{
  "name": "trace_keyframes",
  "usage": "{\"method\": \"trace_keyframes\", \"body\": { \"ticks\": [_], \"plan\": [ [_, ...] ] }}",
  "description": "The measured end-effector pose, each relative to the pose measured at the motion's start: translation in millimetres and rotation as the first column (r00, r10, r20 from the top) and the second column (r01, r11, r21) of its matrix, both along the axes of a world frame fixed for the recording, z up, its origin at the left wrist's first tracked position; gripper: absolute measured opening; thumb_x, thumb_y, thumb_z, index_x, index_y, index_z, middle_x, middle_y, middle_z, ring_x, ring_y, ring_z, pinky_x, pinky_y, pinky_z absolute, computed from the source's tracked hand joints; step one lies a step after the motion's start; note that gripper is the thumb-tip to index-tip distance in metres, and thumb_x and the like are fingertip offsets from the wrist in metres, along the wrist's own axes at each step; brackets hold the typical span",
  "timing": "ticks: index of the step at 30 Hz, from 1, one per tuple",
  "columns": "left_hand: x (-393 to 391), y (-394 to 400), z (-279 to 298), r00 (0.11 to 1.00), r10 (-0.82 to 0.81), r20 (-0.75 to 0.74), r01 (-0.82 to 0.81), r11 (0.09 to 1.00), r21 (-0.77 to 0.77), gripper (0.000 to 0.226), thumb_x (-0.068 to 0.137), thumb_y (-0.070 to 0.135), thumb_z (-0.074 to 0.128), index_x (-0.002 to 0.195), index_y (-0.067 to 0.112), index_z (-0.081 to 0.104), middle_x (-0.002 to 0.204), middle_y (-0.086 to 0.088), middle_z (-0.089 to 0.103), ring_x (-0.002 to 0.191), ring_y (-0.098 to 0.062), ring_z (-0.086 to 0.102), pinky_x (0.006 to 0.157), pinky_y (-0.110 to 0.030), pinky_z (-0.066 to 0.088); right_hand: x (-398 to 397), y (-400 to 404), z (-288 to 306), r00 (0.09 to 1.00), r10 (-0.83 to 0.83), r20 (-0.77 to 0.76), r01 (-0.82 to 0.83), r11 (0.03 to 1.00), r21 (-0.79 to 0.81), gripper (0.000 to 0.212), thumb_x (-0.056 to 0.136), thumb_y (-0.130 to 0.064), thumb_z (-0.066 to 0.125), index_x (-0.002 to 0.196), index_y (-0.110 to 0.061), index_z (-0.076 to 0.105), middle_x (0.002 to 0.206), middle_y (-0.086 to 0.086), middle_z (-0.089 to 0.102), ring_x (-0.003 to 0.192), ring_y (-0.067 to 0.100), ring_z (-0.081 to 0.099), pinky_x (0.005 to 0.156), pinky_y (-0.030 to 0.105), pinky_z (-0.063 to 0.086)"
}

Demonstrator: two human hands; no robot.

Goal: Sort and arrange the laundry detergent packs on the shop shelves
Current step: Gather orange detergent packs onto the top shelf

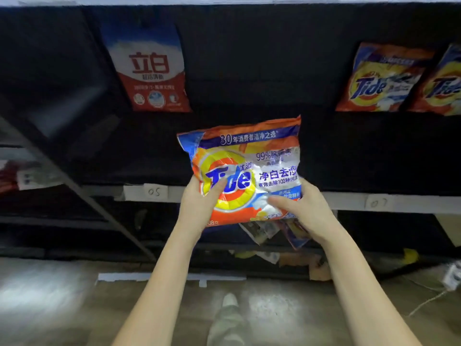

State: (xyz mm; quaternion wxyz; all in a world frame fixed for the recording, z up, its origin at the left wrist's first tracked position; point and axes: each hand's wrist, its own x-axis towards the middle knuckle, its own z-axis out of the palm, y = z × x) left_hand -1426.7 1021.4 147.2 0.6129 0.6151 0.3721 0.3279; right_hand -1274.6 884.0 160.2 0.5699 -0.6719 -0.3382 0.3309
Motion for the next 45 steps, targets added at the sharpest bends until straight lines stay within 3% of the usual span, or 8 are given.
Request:
{"method": "trace_keyframes", "body": {
  "ticks": [4,8,16,22,25,34,38,45],
  "plan": [
    [-33.5,-31.8,35.8,0.998,0.043,0.038,-0.047,0.992,0.121,0.015,0.087,0.027,0.064,0.097,0.034,0.057,0.082,0.019,0.070,0.077,0.002,0.069,0.056,-0.010,0.050,-33.1,-27.4,27.7,0.999,0.018,0.051,-0.023,0.995,0.101,0.029,0.078,-0.013,0.073,0.099,-0.029,0.059,0.084,-0.027,0.070,0.079,-0.006,0.067,0.058,0.006,0.046],
    [-68.4,-44.7,83.7,0.989,0.124,0.078,-0.141,0.951,0.276,0.016,0.085,0.031,0.067,0.100,0.032,0.060,0.091,0.011,0.072,0.084,-0.005,0.070,0.067,-0.018,0.055,-60.1,-32.6,62.2,0.990,0.022,0.141,-0.054,0.972,0.227,0.029,0.077,-0.011,0.074,0.097,-0.028,0.062,0.087,-0.023,0.070,0.081,-0.004,0.066,0.063,0.007,0.046],
    [-113.4,-31.8,166.1,0.936,0.280,0.215,-0.353,0.762,0.543,0.011,0.088,0.024,0.062,0.087,0.034,0.057,0.073,0.025,0.068,0.074,0.012,0.063,0.062,-0.003,0.044,-88.5,-3.1,150.2,0.938,0.132,0.322,-0.260,0.881,0.395,0.031,0.067,-0.025,0.075,0.095,-0.031,0.064,0.090,-0.020,0.072,0.081,-0.005,0.067,0.066,0.008,0.047],
    [-126.4,7.1,222.5,0.911,0.259,0.321,-0.399,0.750,0.528,0.026,0.071,0.049,0.054,0.090,0.032,0.059,0.077,0.020,0.070,0.077,0.005,0.067,0.061,-0.008,0.048,-96.1,40.9,213.3,0.834,0.140,0.533,-0.392,0.831,0.394,0.025,0.077,-0.031,0.069,0.101,-0.032,0.065,0.095,-0.019,0.071,0.088,-0.002,0.067,0.074,0.015,0.051],
    [-126.8,40.5,252.0,0.912,0.261,0.315,-0.398,0.746,0.534,0.025,0.079,0.050,0.054,0.090,0.029,0.060,0.084,0.010,0.071,0.081,-0.007,0.070,0.071,-0.026,0.055,-94.2,69.7,246.0,0.775,0.077,0.628,-0.406,0.821,0.401,0.017,0.085,-0.026,0.065,0.100,-0.032,0.065,0.095,-0.018,0.071,0.090,-0.005,0.065,0.076,0.013,0.048],
    [-96.1,184.5,340.0,0.948,0.300,0.105,-0.287,0.667,0.688,0.032,0.094,0.043,0.051,0.105,0.015,0.061,0.107,-0.006,0.067,0.102,-0.023,0.063,0.090,-0.037,0.050,-68.3,188.7,330.4,0.720,-0.007,0.694,-0.162,0.971,0.178,0.039,0.085,-0.051,0.059,0.097,-0.015,0.069,0.098,0.007,0.072,0.088,0.021,0.067,0.084,0.038,0.051],
    [-81.9,216.6,329.8,0.927,0.345,-0.147,-0.138,0.679,0.721,0.034,0.098,0.043,0.044,0.105,0.015,0.062,0.102,-0.004,0.061,0.084,-0.015,0.057,0.071,-0.025,0.039,-59.7,219.8,329.0,0.579,0.055,0.813,0.025,0.996,-0.086,0.044,0.084,-0.051,0.060,0.069,-0.010,0.051,0.071,0.005,0.053,0.063,0.017,0.050,0.064,0.031,0.043],
    [-85.8,220.4,316.9,0.924,0.372,-0.092,-0.191,0.655,0.731,0.041,0.098,0.045,0.040,0.113,0.009,0.054,0.102,-0.001,0.058,0.081,-0.010,0.052,0.061,-0.023,0.037,-68.8,218.1,325.7,0.490,0.000,0.872,0.092,0.994,-0.052,0.048,0.086,-0.052,0.057,0.066,-0.009,0.047,0.073,0.010,0.057,0.063,0.021,0.052,0.057,0.031,0.037]
  ]
}}
